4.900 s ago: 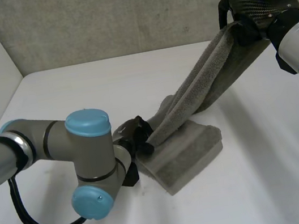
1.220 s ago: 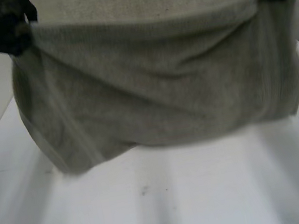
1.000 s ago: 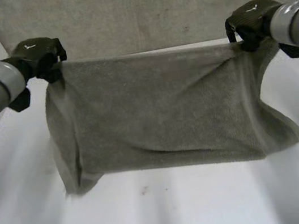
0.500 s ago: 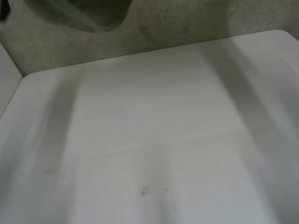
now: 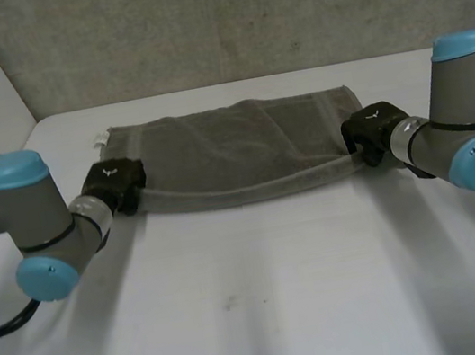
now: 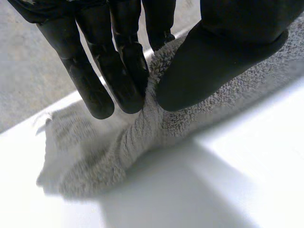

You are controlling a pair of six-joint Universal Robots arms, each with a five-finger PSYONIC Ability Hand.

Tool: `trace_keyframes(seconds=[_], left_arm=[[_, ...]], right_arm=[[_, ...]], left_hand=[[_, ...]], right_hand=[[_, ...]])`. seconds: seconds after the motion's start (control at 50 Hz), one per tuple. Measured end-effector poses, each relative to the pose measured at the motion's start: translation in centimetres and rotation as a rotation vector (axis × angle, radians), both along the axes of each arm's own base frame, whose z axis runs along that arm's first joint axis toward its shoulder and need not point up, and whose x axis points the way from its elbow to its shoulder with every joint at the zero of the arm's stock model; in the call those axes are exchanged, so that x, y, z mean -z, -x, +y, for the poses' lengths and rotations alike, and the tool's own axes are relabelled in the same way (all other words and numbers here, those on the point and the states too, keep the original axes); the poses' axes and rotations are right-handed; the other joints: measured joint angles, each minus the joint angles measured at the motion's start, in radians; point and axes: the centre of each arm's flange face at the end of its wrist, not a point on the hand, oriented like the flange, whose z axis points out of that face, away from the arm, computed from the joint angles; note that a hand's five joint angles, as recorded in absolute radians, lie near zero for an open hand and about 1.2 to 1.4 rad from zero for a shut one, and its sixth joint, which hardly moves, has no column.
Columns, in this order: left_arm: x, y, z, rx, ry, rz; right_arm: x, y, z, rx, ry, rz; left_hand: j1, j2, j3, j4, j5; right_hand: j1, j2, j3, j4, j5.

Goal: Fold the towel.

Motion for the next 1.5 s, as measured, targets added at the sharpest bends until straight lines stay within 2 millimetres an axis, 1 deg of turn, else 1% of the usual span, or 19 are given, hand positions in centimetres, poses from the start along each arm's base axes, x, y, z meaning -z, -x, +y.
trace_keyframes(seconds=[0.16,0.18,0.34,0.44,0.5,0.58,0.66,0.74,0.76,0.84,0.9,1.02,1.16,1.28,1.3,1.34,1.36,1.38,1.5], left_arm=[[-1.8,-1.0,3.2,0.021,-0.011,-0.057],[-2.8,-1.5,4.8,0.028,-0.011,-0.077],[-6.0,-4.6,11.7,0.046,-0.038,-0.215],[-8.1,-5.8,14.8,0.074,0.004,-0.326],[-9.1,-6.0,15.2,0.090,0.057,-0.367],[-9.6,-5.7,14.2,0.109,0.114,-0.376],[-8.8,-4.5,11.5,0.135,0.155,-0.365],[-6.9,-2.8,7.4,0.157,0.190,-0.354],[-6.9,-2.8,7.4,0.157,0.190,-0.354],[-4.3,-1.0,2.3,0.157,0.230,-0.348],[-3.5,-0.7,1.0,0.153,0.239,-0.347],[-0.6,0.5,-3.8,0.141,0.283,-0.342],[0.8,1.1,-6.1,0.133,0.329,-0.334],[1.4,1.5,-6.8,0.136,0.346,-0.330],[1.5,1.7,-6.7,0.140,0.347,-0.330],[1.6,2.0,-6.6,0.146,0.348,-0.329],[1.6,2.3,-6.4,0.153,0.349,-0.329],[1.5,2.5,-6.3,0.156,0.350,-0.328],[-0.1,3.4,-5.7,0.170,0.378,-0.314]], right_arm=[[-3.9,0.9,3.3,-0.032,0.009,0.018],[-5.2,1.6,5.0,-0.046,0.008,0.050],[-8.8,4.9,11.3,-0.092,-0.014,0.231],[-10.3,6.1,12.7,-0.115,0.042,0.309],[-10.7,6.1,12.4,-0.121,0.095,0.326],[-10.1,5.7,10.5,-0.122,0.185,0.331],[-8.3,4.9,7.6,-0.115,0.272,0.324],[-5.7,4.0,4.5,-0.112,0.336,0.314],[-5.7,4.0,4.5,-0.112,0.336,0.314],[-2.7,2.9,1.8,-0.115,0.378,0.303],[-1.9,2.6,1.2,-0.116,0.386,0.300],[0.7,1.8,-1.3,-0.106,0.415,0.294],[2.2,1.3,-2.4,-0.103,0.418,0.296],[2.9,1.0,-3.0,-0.086,0.419,0.304],[3.0,1.1,-3.2,-0.072,0.420,0.309],[3.0,1.1,-3.5,-0.053,0.422,0.315],[2.7,1.3,-3.7,-0.026,0.427,0.321],[2.6,1.3,-3.8,-0.015,0.429,0.322],[-1.1,2.3,-5.0,0.159,0.467,0.264]], left_hand=[[0.000,0.000,0.000,0.000,0.000],[0.000,0.000,0.000,0.000,0.000],[0.000,0.000,0.000,0.000,0.000],[0.000,0.001,0.000,0.000,0.000],[0.000,0.001,0.000,0.000,0.004],[0.000,0.001,0.000,0.000,0.004],[0.000,0.001,0.000,0.000,0.006],[0.000,0.001,0.000,0.000,0.008],[0.000,0.001,0.000,0.000,0.008],[0.000,0.001,0.000,0.000,0.008],[0.000,0.001,0.000,0.000,0.008],[0.000,0.001,0.000,0.000,0.008],[0.000,0.001,0.000,0.000,0.008],[0.000,0.002,0.000,0.000,0.008],[-0.290,-0.296,-0.295,-0.296,-0.269],[-0.489,-0.540,-0.510,-0.515,-0.491],[-0.763,-0.791,-0.781,-0.793,-0.763],[-0.848,-0.893,-0.892,-0.882,-0.856],[-0.984,-1.034,-1.032,-1.032,-0.991]], right_hand=[[0.000,0.000,0.000,0.000,0.000],[0.000,0.000,0.000,0.000,0.000],[0.000,0.000,0.000,0.000,0.000],[0.000,0.000,0.000,0.000,0.000],[0.000,0.000,0.000,0.000,0.000],[0.000,0.000,0.000,0.000,0.001],[0.000,0.000,0.000,0.000,0.002],[0.000,0.000,0.000,0.000,0.002],[0.000,0.000,0.000,0.000,0.002],[0.000,0.000,0.000,0.000,0.003],[0.000,0.000,0.000,0.000,0.003],[0.000,0.000,0.000,0.000,0.003],[0.000,0.000,0.000,0.000,0.004],[-0.049,-0.046,-0.048,-0.030,-0.026],[-0.392,-0.391,-0.388,-0.363,-0.330],[-0.645,-0.619,-0.611,-0.612,-0.568],[-0.872,-0.842,-0.838,-0.821,-0.778],[-0.998,-0.882,-0.887,-0.889,-0.855],[-1.178,-1.019,-1.024,-1.021,-0.991]])
